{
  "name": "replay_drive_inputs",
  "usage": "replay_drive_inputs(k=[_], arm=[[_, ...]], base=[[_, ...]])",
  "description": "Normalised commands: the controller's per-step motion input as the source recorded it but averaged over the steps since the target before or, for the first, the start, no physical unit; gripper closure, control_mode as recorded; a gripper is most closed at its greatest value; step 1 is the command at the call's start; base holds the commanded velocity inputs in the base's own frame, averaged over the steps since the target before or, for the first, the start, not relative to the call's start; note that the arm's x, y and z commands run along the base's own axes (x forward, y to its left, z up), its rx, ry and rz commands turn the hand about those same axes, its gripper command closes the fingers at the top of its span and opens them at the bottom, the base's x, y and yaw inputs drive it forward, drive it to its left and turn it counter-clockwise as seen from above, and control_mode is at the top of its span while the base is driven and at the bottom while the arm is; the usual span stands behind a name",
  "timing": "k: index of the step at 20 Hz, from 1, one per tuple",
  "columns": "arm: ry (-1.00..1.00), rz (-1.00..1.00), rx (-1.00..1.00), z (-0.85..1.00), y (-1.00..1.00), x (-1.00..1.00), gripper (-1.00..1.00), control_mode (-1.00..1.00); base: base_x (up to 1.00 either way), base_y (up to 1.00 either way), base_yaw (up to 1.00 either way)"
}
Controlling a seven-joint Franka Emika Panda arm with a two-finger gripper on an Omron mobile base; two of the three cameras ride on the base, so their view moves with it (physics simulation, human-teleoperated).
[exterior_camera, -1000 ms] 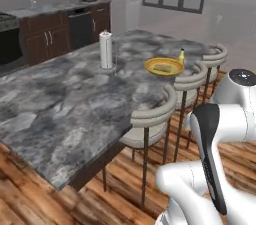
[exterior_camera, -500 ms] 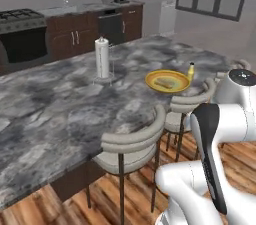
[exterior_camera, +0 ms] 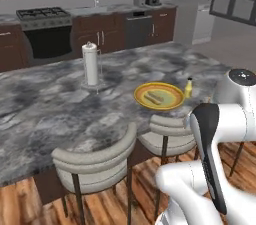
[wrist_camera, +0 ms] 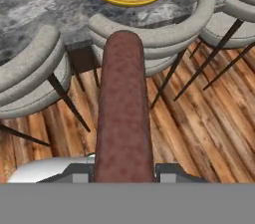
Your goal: Move the hot dog bun to the plate on the dining table and place the condiment next to that plate. Then navigate to the fridge and take the sausage and place it on the plate as well.
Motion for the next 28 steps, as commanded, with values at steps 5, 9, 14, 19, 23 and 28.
replay_drive_inputs(k=[5,9,14,19,23,28], arm=[[0.00,0.00,0.00,0.00,0.00,0.00,1.00,1.00],[0.00,0.00,0.00,0.00,0.00,0.00,1.00,1.00],[0.00,0.00,0.00,0.00,0.00,0.00,1.00,1.00],[0.07,0.03,0.00,0.00,0.00,0.33,1.00,-1.00],[0.14,0.06,0.00,0.00,0.00,0.97,1.00,-1.00],[0.15,0.02,0.00,-0.37,0.00,1.00,1.00,-1.00]], base=[[0.35,-0.88,0.45],[0.44,-0.74,0.47],[0.89,-0.17,0.26],[0.58,0.00,0.06],[0.00,0.00,0.00],[0.00,0.00,0.00]])
